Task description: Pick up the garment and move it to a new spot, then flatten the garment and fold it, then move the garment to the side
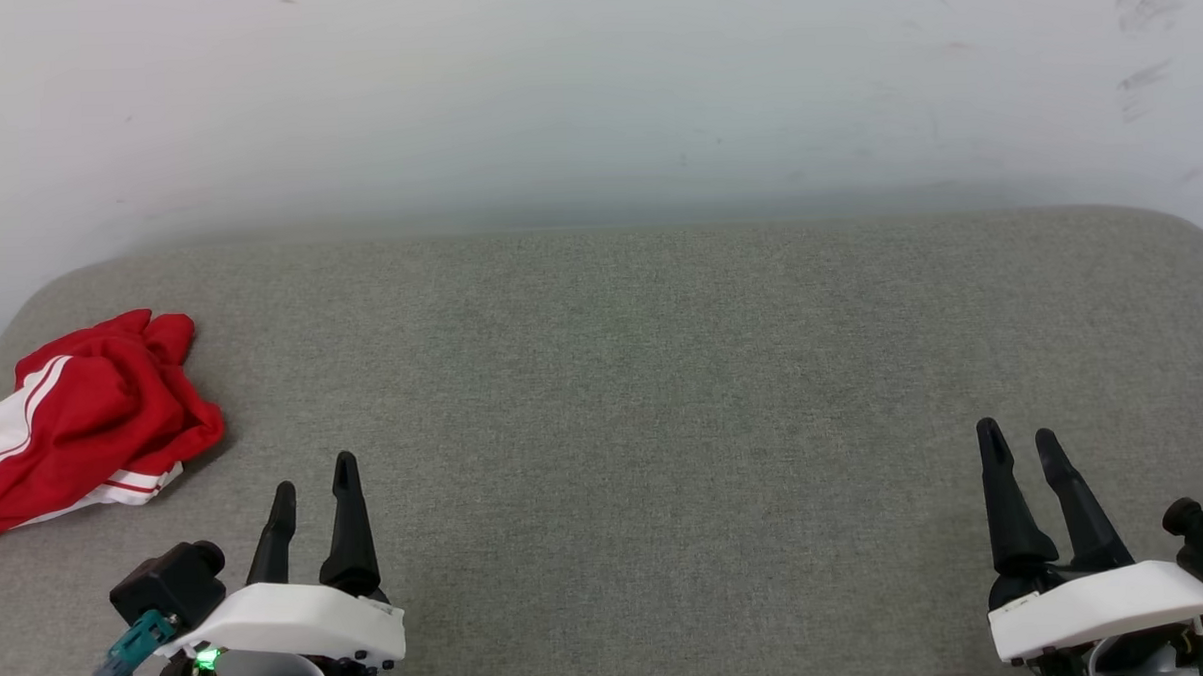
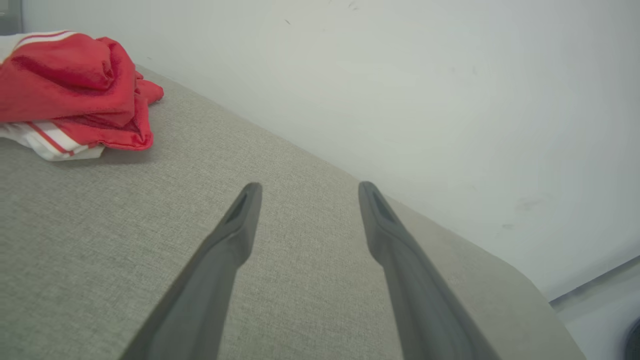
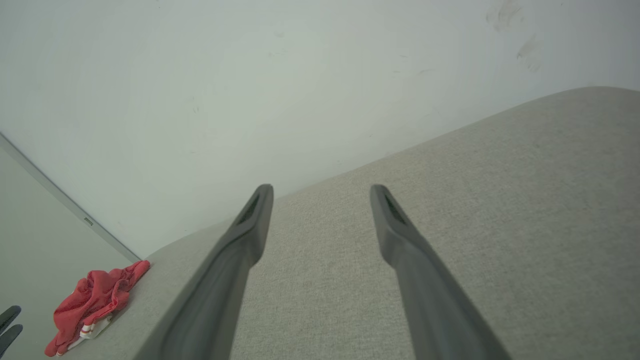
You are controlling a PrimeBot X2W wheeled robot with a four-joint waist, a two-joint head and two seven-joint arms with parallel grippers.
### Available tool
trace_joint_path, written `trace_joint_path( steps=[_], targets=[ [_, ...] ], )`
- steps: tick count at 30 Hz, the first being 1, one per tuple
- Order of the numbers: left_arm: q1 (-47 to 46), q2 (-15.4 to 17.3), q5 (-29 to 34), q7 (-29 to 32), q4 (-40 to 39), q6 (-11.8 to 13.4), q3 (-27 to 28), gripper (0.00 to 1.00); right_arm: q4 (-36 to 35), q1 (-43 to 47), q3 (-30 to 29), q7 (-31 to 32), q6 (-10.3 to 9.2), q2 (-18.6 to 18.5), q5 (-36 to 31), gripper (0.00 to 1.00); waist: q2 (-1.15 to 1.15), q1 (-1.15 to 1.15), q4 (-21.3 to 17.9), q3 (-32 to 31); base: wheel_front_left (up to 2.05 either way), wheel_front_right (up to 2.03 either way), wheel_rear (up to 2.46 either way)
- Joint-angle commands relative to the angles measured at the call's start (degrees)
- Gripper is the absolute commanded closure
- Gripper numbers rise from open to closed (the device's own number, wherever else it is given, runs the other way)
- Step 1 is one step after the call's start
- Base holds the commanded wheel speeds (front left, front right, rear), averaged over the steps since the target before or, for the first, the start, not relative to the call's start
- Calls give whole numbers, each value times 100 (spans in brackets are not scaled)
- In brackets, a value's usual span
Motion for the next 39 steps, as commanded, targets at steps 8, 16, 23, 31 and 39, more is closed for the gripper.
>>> trace_joint_path(
  steps=[8, 16, 23, 31, 39],
  targets=[
    [11, 107, 586, -164, -168, 147, -152, 0, -158, 25, 46, -165, 1, 1, -657, 0, 0, 0, 7, 13, 0, 0, 0],
    [16, 154, 1040, -280, -252, 217, -281, 0, -225, 68, 58, -283, 0, 2, -1180, 0, 0, 0, 24, 28, 0, 0, 0],
    [40, 162, 1390, -378, -314, 228, -341, 0, -268, 88, 92, -380, 0, 3, -1572, 0, 0, 0, 36, 32, 0, 0, 0],
    [94, 132, 1784, -480, -362, 229, -376, 0, -330, 111, 141, -486, 0, 4, -1973, 0, 0, 0, 47, 31, 0, 0, 0],
    [126, 88, 2154, -577, -375, 189, -386, 0, -368, 153, 175, -580, 0, 5, -2314, 0, 0, 0, 46, 27, 0, 0, 0]
  ],
)
